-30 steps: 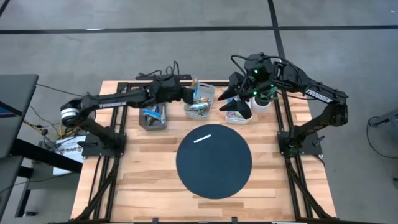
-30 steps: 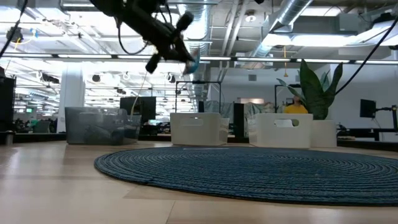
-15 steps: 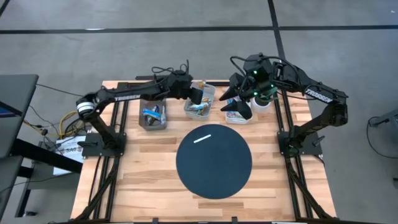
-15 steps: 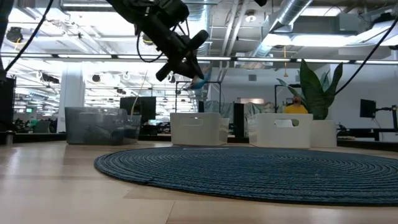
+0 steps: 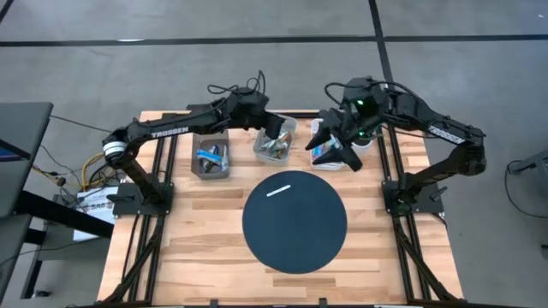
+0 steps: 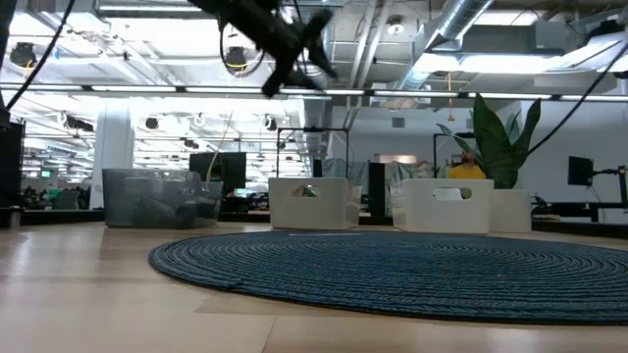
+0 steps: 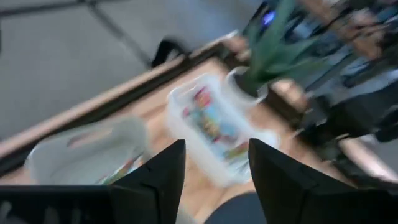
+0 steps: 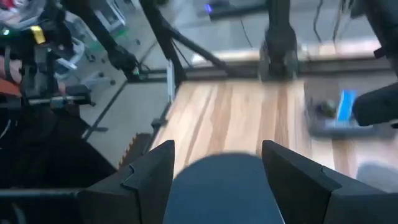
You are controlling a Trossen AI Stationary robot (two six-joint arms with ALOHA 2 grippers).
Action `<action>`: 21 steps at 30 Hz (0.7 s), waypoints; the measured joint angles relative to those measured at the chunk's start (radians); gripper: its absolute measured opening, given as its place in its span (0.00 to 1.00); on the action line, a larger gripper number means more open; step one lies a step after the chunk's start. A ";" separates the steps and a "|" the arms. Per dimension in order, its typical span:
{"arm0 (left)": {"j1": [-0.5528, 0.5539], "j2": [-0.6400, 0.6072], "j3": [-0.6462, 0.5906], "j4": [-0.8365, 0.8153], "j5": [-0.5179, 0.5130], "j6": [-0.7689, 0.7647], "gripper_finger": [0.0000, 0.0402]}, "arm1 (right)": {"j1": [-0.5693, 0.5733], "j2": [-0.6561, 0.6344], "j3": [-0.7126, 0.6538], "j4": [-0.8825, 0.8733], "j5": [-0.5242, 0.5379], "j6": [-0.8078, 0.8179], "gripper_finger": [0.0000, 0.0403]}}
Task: Pick and place Granola Bars by type
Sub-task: Return to Home Position
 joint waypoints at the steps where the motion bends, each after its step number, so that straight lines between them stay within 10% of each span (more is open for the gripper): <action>1: -0.007 -0.015 0.006 0.014 0.000 0.006 0.42 | 0.008 -0.023 -0.029 0.039 -0.001 0.004 0.58; 13: -0.124 -0.283 0.011 0.069 -0.182 0.060 0.42 | 0.133 -0.463 -0.736 0.871 0.329 0.346 0.58; 21: -0.177 -0.402 0.011 0.023 -0.254 0.056 0.42 | 0.242 -0.694 -0.995 1.005 0.609 0.423 0.58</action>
